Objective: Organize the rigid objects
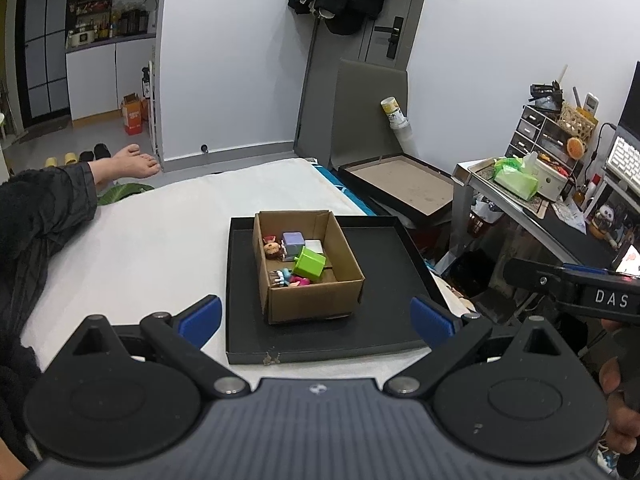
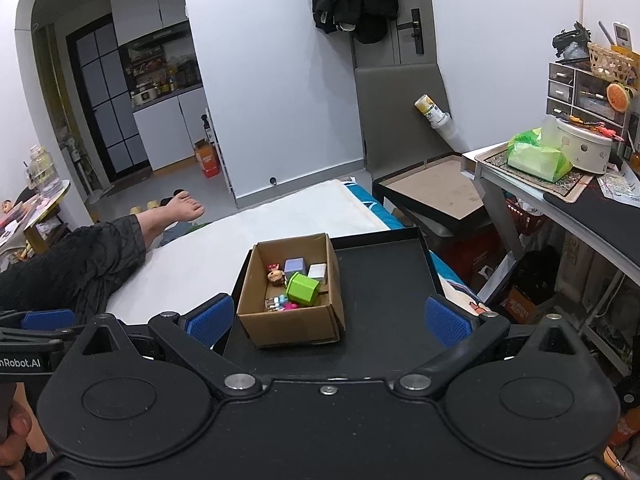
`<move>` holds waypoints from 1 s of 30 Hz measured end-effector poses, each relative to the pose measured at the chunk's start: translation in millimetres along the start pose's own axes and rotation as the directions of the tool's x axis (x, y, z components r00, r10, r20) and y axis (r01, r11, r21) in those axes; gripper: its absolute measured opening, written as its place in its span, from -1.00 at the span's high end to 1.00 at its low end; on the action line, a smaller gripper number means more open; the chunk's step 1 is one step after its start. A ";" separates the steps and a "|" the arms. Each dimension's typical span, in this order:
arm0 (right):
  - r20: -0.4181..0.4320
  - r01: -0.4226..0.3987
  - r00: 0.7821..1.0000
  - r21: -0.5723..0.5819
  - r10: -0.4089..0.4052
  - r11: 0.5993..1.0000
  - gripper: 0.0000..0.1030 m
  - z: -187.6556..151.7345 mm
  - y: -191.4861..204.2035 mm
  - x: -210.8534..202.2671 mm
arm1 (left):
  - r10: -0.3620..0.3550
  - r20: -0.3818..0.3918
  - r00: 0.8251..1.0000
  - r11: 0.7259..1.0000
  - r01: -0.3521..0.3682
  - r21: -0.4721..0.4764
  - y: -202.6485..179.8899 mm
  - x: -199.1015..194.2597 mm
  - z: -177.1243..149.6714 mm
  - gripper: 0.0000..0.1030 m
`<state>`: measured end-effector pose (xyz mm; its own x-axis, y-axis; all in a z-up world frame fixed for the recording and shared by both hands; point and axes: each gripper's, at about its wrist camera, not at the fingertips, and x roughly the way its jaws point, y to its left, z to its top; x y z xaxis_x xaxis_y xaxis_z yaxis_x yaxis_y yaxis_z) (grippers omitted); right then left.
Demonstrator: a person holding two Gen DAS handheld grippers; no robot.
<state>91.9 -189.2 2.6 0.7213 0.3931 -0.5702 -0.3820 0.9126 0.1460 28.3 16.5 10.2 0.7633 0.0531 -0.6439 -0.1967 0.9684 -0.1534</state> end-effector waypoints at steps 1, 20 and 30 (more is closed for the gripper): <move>-0.001 0.000 1.000 0.001 0.000 1.000 -1.00 -0.3 0.1 -0.4 | -0.002 0.002 1.000 1.000 0.002 -0.001 0.0 -1.3 -0.2 -0.94; 0.009 -0.048 0.999 0.024 0.048 0.999 -1.00 -4.0 -1.3 -10.6 | -0.017 0.007 1.000 1.000 0.017 -0.005 -2.8 -9.1 -1.1 -0.94; 0.014 -0.063 0.998 0.045 0.063 0.997 -1.00 -4.3 -6.5 -12.0 | -0.007 0.010 1.000 1.000 0.007 0.002 -5.6 -12.0 -1.9 -0.94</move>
<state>83.3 -200.3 5.0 0.7041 0.4510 -0.5485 -0.4001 0.8901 0.2183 19.1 9.9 17.4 0.7708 0.0489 -0.6352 -0.1905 0.9691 -0.1565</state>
